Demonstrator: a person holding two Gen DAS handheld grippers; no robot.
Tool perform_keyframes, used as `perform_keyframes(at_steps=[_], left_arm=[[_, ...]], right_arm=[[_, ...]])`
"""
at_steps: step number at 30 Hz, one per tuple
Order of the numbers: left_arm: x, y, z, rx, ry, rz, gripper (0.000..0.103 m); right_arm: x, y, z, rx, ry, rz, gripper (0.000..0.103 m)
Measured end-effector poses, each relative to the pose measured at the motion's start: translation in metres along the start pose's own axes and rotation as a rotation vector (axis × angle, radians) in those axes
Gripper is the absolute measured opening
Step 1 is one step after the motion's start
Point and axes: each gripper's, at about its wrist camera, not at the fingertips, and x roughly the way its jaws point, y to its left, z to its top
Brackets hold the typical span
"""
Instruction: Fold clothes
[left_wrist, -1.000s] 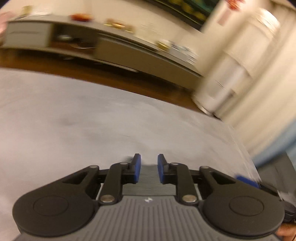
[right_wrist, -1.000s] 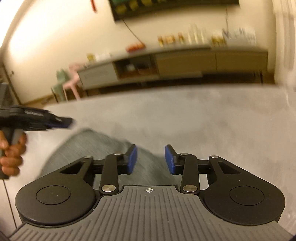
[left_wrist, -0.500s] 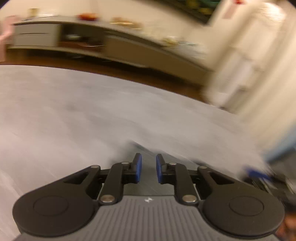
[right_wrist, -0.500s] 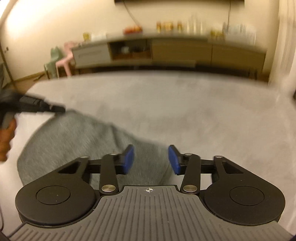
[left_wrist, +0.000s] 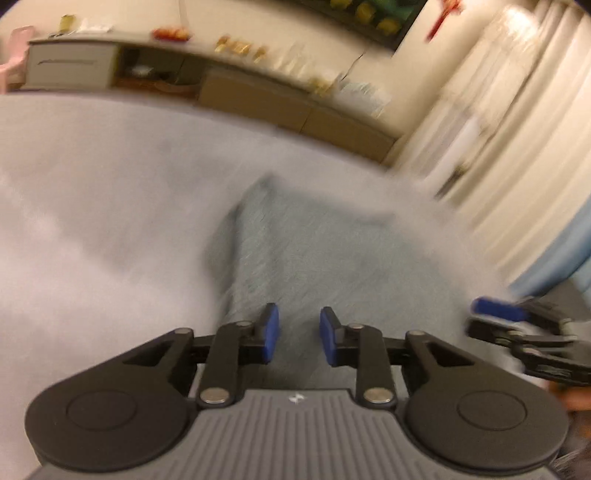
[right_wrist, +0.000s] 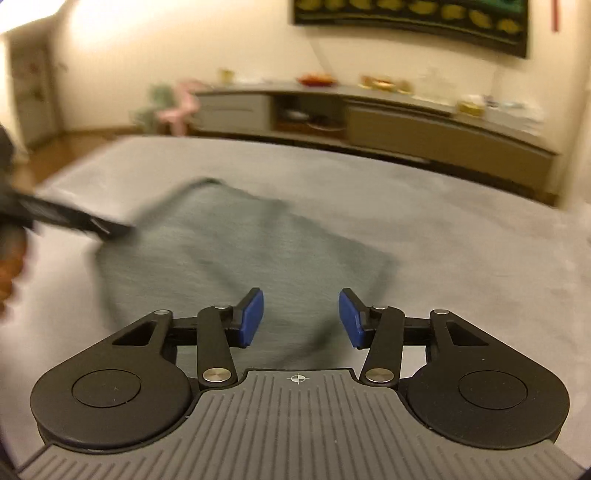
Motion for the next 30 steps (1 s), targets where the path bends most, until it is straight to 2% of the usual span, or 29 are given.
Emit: perform_keyframes(at_steps=[1,2,4,6,7,9,10,12,13,14,17,19,22,23,26,29,30], left_arm=[[0.0,0.0,-0.006,0.006,0.001,0.004,0.021],[0.0,-0.001,-0.011,0.012,0.001,0.007,0.02],[-0.015,-0.01,-0.012,0.016,-0.016,-0.021,0.018],[-0.029,-0.019,-0.014,0.023,-0.033,-0.046,0.03],[-0.029,-0.025,-0.016,0.06,-0.033,-0.024,0.031],[-0.019,-0.033,-0.023,0.109,-0.003,0.025,0.033],[-0.011,-0.035,-0.026,0.121,0.023,0.05,0.032],[-0.015,-0.035,-0.027,0.096,0.002,0.05,0.032],[-0.018,-0.037,-0.026,0.082,-0.003,0.046,0.032],[-0.024,-0.041,-0.027,0.09,-0.017,0.038,0.032],[-0.044,-0.053,-0.032,0.128,-0.063,0.017,0.035],[-0.046,-0.056,-0.038,0.137,-0.068,-0.007,0.037],[-0.034,-0.053,-0.048,0.124,-0.033,0.008,0.037],[-0.033,-0.051,-0.052,0.115,-0.025,0.014,0.037],[-0.027,-0.043,-0.056,0.079,-0.01,0.011,0.037],[-0.03,-0.046,-0.058,0.089,-0.018,0.016,0.037],[-0.032,-0.049,-0.059,0.095,-0.026,0.006,0.038]], right_arm=[[0.008,0.005,-0.005,-0.026,0.064,0.026,0.054],[0.017,0.007,-0.012,-0.046,0.131,0.012,0.056],[0.017,0.002,-0.014,-0.021,0.152,-0.007,0.063],[0.005,0.006,-0.007,-0.047,0.11,-0.07,0.06],[0.0,0.007,-0.004,-0.06,0.088,-0.101,0.055],[-0.015,0.013,-0.001,-0.08,0.009,-0.07,0.054],[-0.013,0.014,-0.002,-0.08,0.024,-0.043,0.055],[-0.008,0.018,-0.005,-0.08,0.056,0.012,0.057],[0.006,0.016,-0.011,-0.103,0.137,-0.029,0.058],[0.012,0.012,-0.014,-0.113,0.155,-0.062,0.062],[-0.004,0.014,-0.004,-0.104,0.067,-0.087,0.055],[-0.021,0.024,0.0,-0.154,-0.016,-0.037,0.057],[-0.021,0.053,-0.004,-0.291,-0.045,0.056,0.062],[-0.013,0.063,-0.01,-0.348,-0.022,0.053,0.062],[0.004,0.089,-0.03,-0.505,0.029,0.019,0.055],[0.014,0.096,-0.037,-0.571,0.045,-0.026,0.043],[0.012,0.095,-0.038,-0.573,0.048,-0.025,0.026]])
